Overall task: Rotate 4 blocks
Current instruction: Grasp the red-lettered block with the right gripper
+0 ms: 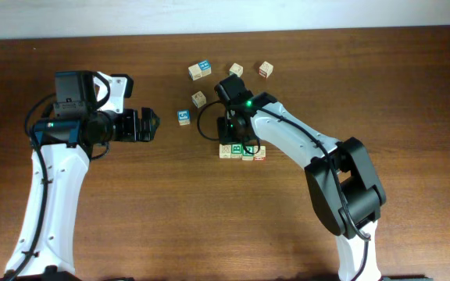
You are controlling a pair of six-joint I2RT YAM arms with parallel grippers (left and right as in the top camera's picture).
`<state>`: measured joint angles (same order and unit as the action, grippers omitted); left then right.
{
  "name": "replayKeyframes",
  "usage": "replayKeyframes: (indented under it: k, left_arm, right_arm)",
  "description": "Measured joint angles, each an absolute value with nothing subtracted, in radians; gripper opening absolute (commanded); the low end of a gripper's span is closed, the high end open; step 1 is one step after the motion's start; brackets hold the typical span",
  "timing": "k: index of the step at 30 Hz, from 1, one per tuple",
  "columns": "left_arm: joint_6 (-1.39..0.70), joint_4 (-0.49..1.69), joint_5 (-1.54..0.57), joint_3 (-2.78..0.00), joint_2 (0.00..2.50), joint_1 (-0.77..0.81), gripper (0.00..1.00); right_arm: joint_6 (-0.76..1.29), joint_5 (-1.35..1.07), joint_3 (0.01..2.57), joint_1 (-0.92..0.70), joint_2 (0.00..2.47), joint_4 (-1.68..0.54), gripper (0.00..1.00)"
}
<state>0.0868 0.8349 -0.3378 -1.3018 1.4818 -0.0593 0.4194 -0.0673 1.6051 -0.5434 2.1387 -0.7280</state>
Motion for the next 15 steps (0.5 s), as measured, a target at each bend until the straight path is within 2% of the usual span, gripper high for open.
replayKeyframes:
  k: [7, 12, 15]
  left_arm:
    - [0.087, 0.835, -0.338, -1.302, 1.482, -0.059, 0.99]
    - [0.087, 0.835, -0.338, -1.302, 1.482, -0.059, 0.99]
    - [0.087, 0.835, -0.338, -1.302, 1.482, -0.059, 0.99]
  right_arm:
    - [0.422, -0.054, 1.605, -0.575, 2.139, -0.728, 0.07]
    - [0.469, 0.01, 1.605, -0.585, 2.14, -0.736, 0.19]
    - [0.475, 0.027, 1.605, -0.586, 2.143, -0.734, 0.2]
